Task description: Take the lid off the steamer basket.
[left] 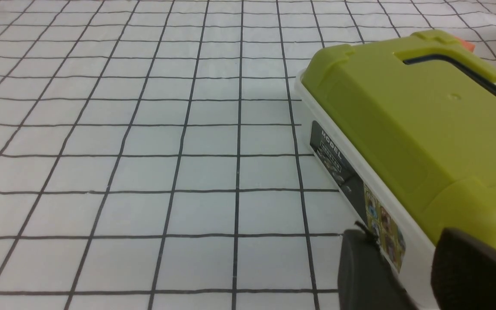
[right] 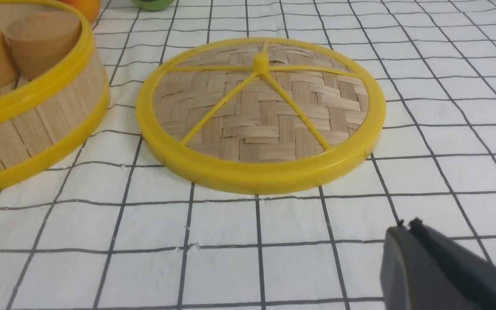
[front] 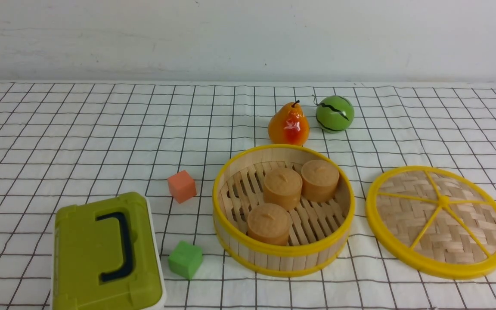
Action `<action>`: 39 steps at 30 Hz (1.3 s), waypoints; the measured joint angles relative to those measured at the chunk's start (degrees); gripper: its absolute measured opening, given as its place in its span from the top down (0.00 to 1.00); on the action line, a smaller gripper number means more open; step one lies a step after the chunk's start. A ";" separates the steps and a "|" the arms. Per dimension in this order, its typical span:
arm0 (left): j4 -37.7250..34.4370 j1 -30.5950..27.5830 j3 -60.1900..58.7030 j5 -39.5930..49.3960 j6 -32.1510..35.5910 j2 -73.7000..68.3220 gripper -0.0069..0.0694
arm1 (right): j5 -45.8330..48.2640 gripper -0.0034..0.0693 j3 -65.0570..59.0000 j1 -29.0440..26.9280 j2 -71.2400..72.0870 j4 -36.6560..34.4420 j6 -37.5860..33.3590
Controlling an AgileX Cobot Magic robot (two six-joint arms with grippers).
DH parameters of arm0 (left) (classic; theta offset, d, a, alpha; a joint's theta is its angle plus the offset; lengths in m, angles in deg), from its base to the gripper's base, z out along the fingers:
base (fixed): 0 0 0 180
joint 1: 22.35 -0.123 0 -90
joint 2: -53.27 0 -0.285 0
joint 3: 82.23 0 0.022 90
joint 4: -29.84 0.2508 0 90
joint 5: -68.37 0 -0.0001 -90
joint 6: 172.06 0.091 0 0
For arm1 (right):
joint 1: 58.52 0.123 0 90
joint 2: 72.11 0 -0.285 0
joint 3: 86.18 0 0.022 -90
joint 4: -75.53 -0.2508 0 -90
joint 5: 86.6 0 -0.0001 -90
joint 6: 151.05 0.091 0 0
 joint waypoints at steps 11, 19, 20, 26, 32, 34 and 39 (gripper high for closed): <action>0.00 0.00 0.00 0.00 0.00 0.00 0.60 | 0.00 0.96 0.00 0.00 0.00 0.00 0.00; 0.00 0.00 0.00 0.00 0.00 0.00 0.60 | 0.00 0.95 0.00 0.00 0.00 0.00 0.00; 0.00 0.00 0.00 0.00 0.00 0.00 0.60 | 0.00 0.94 0.00 0.00 0.00 0.00 0.00; 0.00 0.00 0.00 0.00 0.00 0.00 0.60 | 0.00 0.93 0.00 0.00 0.00 0.00 0.00; 0.00 0.00 0.00 0.00 0.00 0.00 0.60 | 0.00 0.92 0.00 0.00 0.00 0.00 0.00; 0.00 0.00 0.00 0.00 0.00 0.00 0.60 | 0.00 0.92 0.00 0.00 0.00 0.00 0.00; 0.00 0.00 0.00 0.00 0.00 0.00 0.60 | 0.00 0.91 0.00 0.00 0.00 0.00 0.00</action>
